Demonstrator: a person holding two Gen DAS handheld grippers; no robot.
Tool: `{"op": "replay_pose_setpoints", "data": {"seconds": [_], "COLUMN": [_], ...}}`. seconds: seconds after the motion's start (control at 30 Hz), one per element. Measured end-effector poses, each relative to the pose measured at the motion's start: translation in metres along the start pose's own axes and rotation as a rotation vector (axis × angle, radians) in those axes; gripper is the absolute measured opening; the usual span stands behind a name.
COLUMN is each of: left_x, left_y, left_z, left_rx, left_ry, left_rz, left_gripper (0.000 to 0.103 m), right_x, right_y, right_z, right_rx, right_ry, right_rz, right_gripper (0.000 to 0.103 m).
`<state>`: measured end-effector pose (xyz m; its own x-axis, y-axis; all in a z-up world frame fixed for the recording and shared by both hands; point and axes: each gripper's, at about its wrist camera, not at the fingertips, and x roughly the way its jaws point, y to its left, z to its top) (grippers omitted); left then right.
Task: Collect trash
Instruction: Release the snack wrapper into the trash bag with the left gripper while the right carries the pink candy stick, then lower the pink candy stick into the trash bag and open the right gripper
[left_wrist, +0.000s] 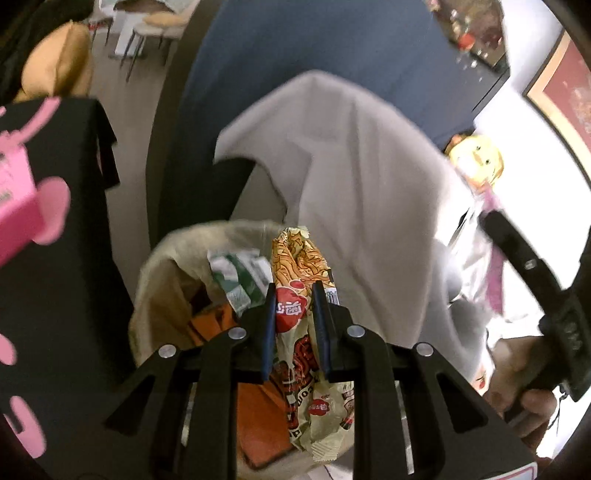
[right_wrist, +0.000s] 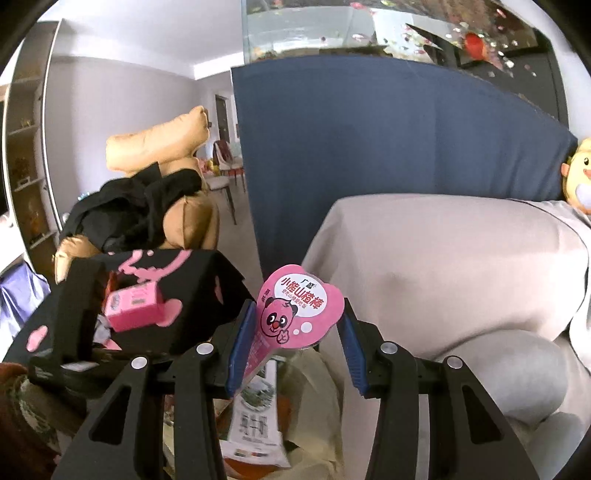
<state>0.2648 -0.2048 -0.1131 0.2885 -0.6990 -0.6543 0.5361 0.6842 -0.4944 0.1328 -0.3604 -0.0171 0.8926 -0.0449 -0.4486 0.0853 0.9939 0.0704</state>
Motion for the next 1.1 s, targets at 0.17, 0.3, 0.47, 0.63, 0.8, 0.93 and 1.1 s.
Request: {"op": "replay_pose_setpoints", "data": {"seconds": [0.17,0.3,0.47,0.63,0.8,0.93,1.1], "left_x": [-0.004,-0.034,-0.074,-0.1,-0.117,-0.129,-0.146], "left_y": [0.016,0.03,0.043,0.047,0.048,0.054,0.07], "left_z": [0.001,0.008,0.006,-0.012,-0.029,-0.036,-0.044], "left_rx": [-0.035,-0.055,-0.053,-0.028,-0.002,-0.01,-0.038], "left_ry": [0.001,-0.073,-0.137,-0.138,-0.148,-0.154,-0.18], "left_rz": [0.037,0.087,0.162,0.21,0.219,0.23,0.255], "left_gripper": [0.039,0.045,0.047,0.048,0.053,0.053,0.053], "right_x": [0.014,0.029,0.05,0.076,0.102,0.118,0.129], "right_y": [0.005,0.025,0.063,0.084,0.063,0.064,0.065], "right_z": [-0.011,-0.022,-0.035,-0.055,-0.073,-0.083,-0.086], "right_rx": [0.002,-0.031,-0.097,-0.208,-0.128,-0.16,-0.151], "right_ry": [0.039,0.085,0.151,0.215,0.3,0.349,0.378], "right_rz": [0.038,0.106,0.151,0.077,0.052,0.021,0.007], "right_gripper": [0.043,0.043,0.043,0.042,0.042,0.042,0.042]}}
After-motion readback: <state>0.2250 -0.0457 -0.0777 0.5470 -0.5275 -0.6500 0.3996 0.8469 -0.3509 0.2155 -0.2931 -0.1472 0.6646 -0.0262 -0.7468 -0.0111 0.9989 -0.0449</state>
